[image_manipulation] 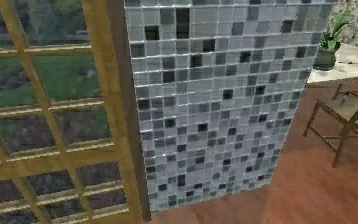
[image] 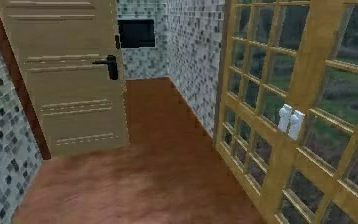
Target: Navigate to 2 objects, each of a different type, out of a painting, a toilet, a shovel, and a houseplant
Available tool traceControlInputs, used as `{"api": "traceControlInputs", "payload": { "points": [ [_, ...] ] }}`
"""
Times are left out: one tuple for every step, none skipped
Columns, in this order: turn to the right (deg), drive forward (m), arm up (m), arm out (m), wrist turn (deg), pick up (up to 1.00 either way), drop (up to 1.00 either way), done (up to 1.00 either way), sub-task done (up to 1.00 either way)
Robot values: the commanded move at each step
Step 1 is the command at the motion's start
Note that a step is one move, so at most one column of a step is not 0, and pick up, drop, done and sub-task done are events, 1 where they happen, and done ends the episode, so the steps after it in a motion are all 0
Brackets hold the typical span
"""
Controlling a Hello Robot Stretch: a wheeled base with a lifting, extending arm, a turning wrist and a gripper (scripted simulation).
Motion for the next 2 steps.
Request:
{"api": "traceControlInputs", "payload": {
  "points": [
    [0.0,0.05,0.0,0.0,0.0,0.0,0.0,0.0,0.0],
    [-45.0,0.0,0.0,0.0,0.0,0.0,0.0,0.0,0.0]
  ]
}}
